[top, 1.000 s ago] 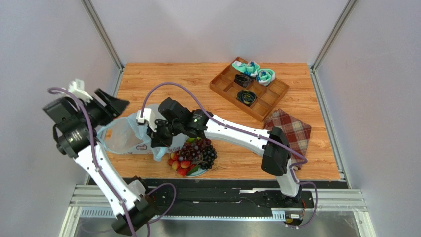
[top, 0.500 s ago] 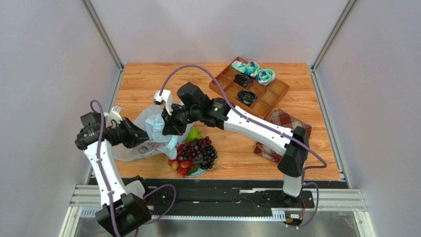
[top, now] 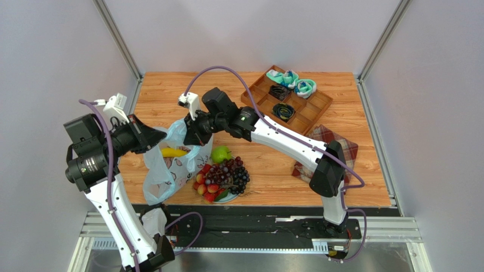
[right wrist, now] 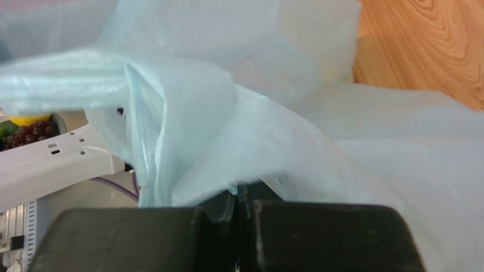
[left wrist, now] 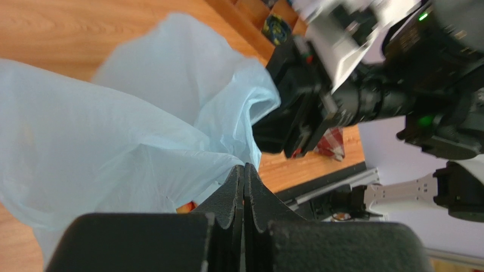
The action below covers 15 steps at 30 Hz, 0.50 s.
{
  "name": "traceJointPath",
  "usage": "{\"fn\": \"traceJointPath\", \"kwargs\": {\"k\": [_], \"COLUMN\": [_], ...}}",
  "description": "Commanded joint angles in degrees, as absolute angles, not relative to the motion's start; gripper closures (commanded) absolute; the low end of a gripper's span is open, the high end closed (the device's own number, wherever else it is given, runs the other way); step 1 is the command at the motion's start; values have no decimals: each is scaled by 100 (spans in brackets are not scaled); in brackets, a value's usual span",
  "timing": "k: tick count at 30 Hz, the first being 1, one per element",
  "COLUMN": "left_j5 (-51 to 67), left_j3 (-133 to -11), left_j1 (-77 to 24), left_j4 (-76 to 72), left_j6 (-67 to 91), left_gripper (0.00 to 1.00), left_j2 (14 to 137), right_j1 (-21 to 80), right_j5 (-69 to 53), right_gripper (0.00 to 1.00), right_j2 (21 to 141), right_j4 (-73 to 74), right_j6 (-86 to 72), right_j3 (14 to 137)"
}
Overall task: Take the fake fruits out of the plastic bag
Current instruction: Adjust the plastic bag at the center of the board.
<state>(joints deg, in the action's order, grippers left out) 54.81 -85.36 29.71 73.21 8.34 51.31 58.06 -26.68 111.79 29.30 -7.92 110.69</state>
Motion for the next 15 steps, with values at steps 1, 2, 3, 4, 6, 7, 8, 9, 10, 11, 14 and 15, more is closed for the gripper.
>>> {"fn": "traceJointPath", "kwargs": {"k": [1, 2, 3, 4, 6, 7, 8, 9, 10, 11, 14, 15], "left_j5": [5494, 5215, 4986, 4748, 3914, 3659, 3526, 3681, 3961, 4773, 6025, 6116], "left_j3": [-7928, -7919, -8049, -8146, -8558, -8735, -8884, -9208, -9341, -9438, -9406, -9326], "left_j1": [2979, 2971, 2971, 2979, 2979, 2979, 2988, 2980, 2988, 2980, 2866, 2796], "left_j4": [8341, 8271, 8062, 7938, 7605, 7489, 7366, 7130, 6989, 6822, 6539, 6757], "left_j6": [290, 342, 404, 535, 641, 720, 799, 843, 931, 966, 1195, 1152], "left_gripper": [100, 98, 75, 64, 54, 48, 42, 37, 35, 35, 38, 45], "left_j2": [5151, 5107, 5124, 5150, 5299, 5335, 5370, 5361, 5327, 5239, 5089, 5080], "right_j1": [5731, 5730, 5730, 5722, 5730, 5730, 5730, 5730, 5730, 5730, 5678, 5652], "right_j5": [-2689, -2724, -2751, -2777, -2821, -2839, -2856, -2848, -2822, -2752, -2707, -2698], "right_gripper": [100, 100, 100, 100, 100, 100, 100, 100, 100, 100, 100, 100], "right_j2": [11276, 11302, 11320, 11338, 11399, 11434, 11452, 11487, 11487, 11505, 11549, 11601], "right_j4": [2619, 2619, 2619, 2610, 2584, 2575, 2558, 2540, 2549, 2540, 2523, 2514], "right_j6": [-1020, -1037, -1020, -1028, -1072, -1081, -1090, -1099, -1099, -1099, -1151, -1186], "right_j3": [11487, 11505, 11522, 11531, 11636, 11680, 11724, 11803, 11830, 11856, 11962, 12040]}}
